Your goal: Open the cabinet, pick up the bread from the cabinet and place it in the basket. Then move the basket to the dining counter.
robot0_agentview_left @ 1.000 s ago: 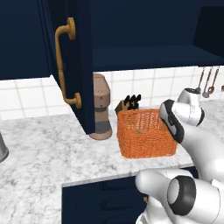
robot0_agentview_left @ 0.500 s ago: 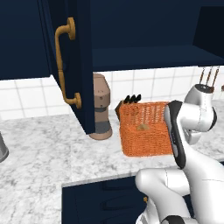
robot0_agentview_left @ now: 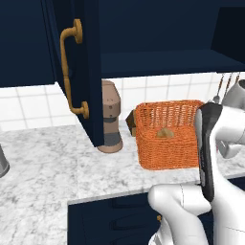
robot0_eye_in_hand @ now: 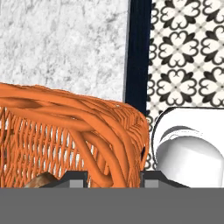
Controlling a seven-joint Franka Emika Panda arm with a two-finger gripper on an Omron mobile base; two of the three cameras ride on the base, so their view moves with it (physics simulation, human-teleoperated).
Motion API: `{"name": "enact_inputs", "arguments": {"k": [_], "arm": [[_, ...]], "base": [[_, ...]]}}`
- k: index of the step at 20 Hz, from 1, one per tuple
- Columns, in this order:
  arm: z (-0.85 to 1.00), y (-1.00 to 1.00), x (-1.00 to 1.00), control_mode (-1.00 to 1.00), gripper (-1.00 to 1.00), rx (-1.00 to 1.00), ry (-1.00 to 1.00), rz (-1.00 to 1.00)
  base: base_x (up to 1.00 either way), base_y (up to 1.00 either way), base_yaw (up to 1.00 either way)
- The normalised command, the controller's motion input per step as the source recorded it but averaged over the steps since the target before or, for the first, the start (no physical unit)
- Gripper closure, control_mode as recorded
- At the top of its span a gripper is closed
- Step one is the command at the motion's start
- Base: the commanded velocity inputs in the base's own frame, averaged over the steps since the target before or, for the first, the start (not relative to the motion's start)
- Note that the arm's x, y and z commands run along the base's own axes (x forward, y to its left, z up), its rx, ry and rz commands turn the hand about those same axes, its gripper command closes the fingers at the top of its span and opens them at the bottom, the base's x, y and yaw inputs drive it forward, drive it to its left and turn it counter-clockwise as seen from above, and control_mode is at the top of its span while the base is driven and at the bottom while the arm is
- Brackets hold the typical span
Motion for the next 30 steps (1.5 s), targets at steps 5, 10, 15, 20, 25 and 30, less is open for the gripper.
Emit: {"name": "enact_inputs", "arguments": {"k": [5, 10, 15, 20, 25, 30], "arm": [[0.63, -0.05, -0.66, -1.00, 1.00, 0.12, -0.03, 0.00], [0.56, -0.02, -0.59, -1.00, 1.00, 0.15, -0.14, 0.00], [0.00, 0.02, -0.09, 1.00, 1.00, 0.02, -0.01, 0.00], [0.00, 0.00, 0.00, 1.00, 1.00, 0.00, 0.00, 0.00], [0.00, 0.00, 0.00, 1.00, 1.00, 0.00, 0.00, 0.00], [0.00, 0.00, 0.00, 1.00, 1.00, 0.00, 0.00, 0.00]], "base": [[0.00, 0.00, 0.00], [0.00, 0.00, 0.00], [-0.70, 0.01, 0.00], [-1.00, -0.44, -0.01], [-0.53, -0.50, -0.46], [0.00, -0.02, -0.93]]}}
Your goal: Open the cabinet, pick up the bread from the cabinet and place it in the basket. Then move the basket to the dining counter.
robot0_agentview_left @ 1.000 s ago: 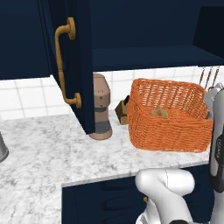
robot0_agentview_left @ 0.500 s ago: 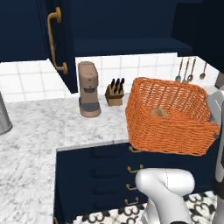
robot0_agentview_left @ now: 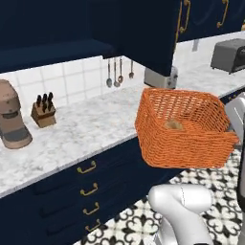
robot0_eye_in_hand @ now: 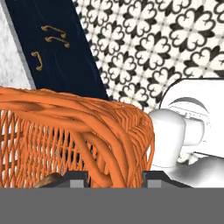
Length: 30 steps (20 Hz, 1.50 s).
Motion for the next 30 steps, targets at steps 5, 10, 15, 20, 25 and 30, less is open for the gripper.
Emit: {"name": "enact_inputs", "arguments": {"k": [5, 10, 15, 20, 25, 30], "arm": [[0.00, 0.00, 0.00, 1.00, 1.00, 0.00, 0.00, 0.00], [0.00, 0.00, 0.00, 1.00, 1.00, 0.00, 0.00, 0.00], [0.00, 0.00, 0.00, 1.00, 1.00, 0.00, 0.00, 0.00], [0.00, 0.00, 0.00, 1.00, 1.00, 0.00, 0.00, 0.00], [0.00, 0.00, 0.00, 1.00, 1.00, 0.00, 0.00, 0.00], [0.00, 0.00, 0.00, 1.00, 1.00, 0.00, 0.00, 0.00]], "base": [[0.00, 0.00, -0.97], [0.00, 0.00, -0.97], [0.01, -0.34, -0.85], [0.00, -0.52, -0.80], [0.08, -0.56, -0.77], [0.77, -0.13, -0.63]]}}
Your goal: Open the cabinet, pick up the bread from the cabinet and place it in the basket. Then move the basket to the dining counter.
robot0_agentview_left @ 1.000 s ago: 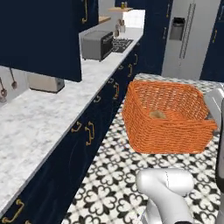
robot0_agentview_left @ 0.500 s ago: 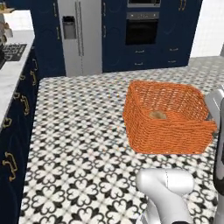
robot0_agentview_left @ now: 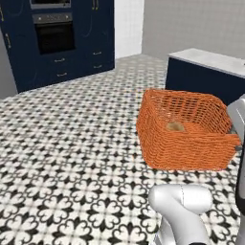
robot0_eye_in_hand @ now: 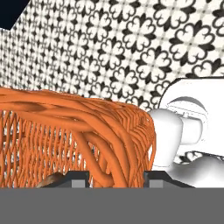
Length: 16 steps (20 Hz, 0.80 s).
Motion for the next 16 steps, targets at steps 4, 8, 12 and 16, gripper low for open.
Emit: {"name": "enact_inputs", "arguments": {"k": [4, 8, 12, 16], "arm": [[0.00, 0.00, 0.00, 1.00, 1.00, 0.00, 0.00, 0.00], [0.00, 0.00, 0.00, 1.00, 1.00, 0.00, 0.00, 0.00], [0.00, 0.00, 0.00, 1.00, 1.00, 0.00, 0.00, 0.00], [0.00, 0.00, 0.00, 1.00, 1.00, 0.00, 0.00, 0.00]], "base": [[1.00, 0.00, -0.56], [1.00, 0.02, -0.55], [1.00, 0.62, -0.51], [1.00, 1.00, -0.50]]}}
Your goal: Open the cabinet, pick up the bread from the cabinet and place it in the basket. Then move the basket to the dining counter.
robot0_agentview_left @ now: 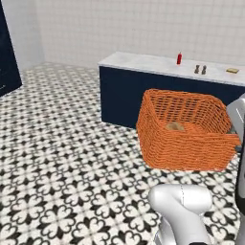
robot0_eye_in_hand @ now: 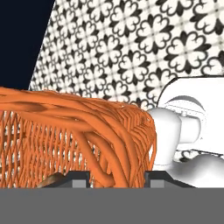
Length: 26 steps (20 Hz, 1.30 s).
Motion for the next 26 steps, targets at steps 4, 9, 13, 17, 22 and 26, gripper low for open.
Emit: {"name": "enact_inputs", "arguments": {"k": [4, 9, 13, 17, 22, 26], "arm": [[0.00, 0.00, 0.00, 1.00, 1.00, 0.00, 0.00, 0.00], [0.00, 0.00, 0.00, 1.00, 1.00, 0.00, 0.00, 0.00], [0.00, 0.00, 0.00, 1.00, 1.00, 0.00, 0.00, 0.00], [0.00, 0.00, 0.00, 1.00, 1.00, 0.00, 0.00, 0.00], [0.00, 0.00, 0.00, 1.00, 1.00, 0.00, 0.00, 0.00], [0.00, 0.00, 0.00, 1.00, 1.00, 0.00, 0.00, 0.00]], "base": [[1.00, 1.00, -0.48], [1.00, 0.82, -0.37], [1.00, 0.51, -0.32], [1.00, 0.22, -0.34], [1.00, 0.27, -0.32], [1.00, 0.46, -0.26]]}}
